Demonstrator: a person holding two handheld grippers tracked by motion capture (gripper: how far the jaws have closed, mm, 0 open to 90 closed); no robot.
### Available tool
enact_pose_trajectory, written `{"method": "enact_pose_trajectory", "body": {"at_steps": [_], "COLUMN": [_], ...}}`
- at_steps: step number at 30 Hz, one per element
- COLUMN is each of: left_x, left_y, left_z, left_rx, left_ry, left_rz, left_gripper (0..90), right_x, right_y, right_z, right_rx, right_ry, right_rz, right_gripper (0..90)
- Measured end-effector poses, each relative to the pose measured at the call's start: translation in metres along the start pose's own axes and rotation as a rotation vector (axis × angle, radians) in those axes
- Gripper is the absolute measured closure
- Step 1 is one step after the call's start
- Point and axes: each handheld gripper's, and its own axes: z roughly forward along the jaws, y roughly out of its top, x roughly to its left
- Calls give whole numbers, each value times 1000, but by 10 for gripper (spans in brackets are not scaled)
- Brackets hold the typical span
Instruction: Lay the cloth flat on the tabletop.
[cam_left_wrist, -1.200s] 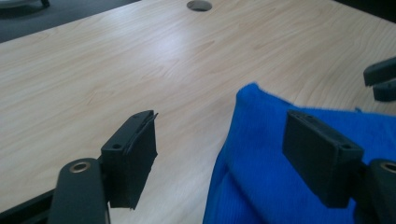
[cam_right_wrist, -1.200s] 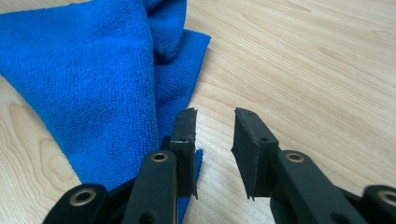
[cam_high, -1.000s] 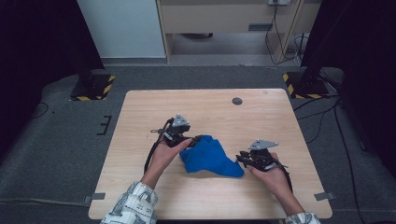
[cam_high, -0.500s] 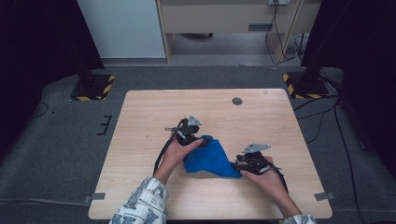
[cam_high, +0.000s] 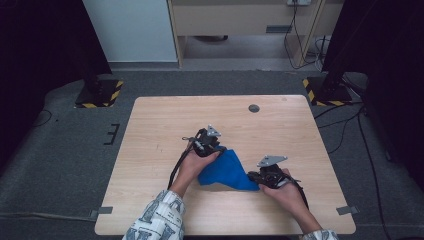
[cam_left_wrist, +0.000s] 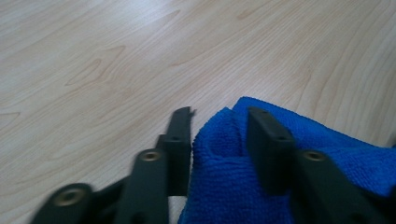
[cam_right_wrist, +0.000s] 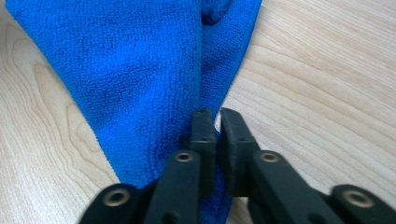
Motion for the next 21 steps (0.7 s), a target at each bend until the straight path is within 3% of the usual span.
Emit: {"method": "enact_pose_trajectory", "body": {"at_steps": [5, 11, 16, 18, 21], "left_x": [-1, 1, 8, 12, 11], "left_y": [2, -4, -16, -21, -28], "left_z": [-13, -31, -47, -53, -60], "left_rx": [-42, -81, -123, -144, -146], "left_ry": [-10, 21, 43, 29, 35], "left_rz": [-2, -1, -45, -74, -65], "left_gripper": [840, 845, 845, 840, 837], "right_x": [-2, -9, -20, -23, -25], "right_y": [2, 5, 9, 10, 12], "right_z": [-4, -11, -20, -22, -24], "right_rx": [-13, -54, -96, -104, -119], "right_ry": [-6, -33, -67, -80, -83], "right_rz": [-5, 13, 49, 49, 55], "right_gripper": [889, 891, 894, 895, 896]}}
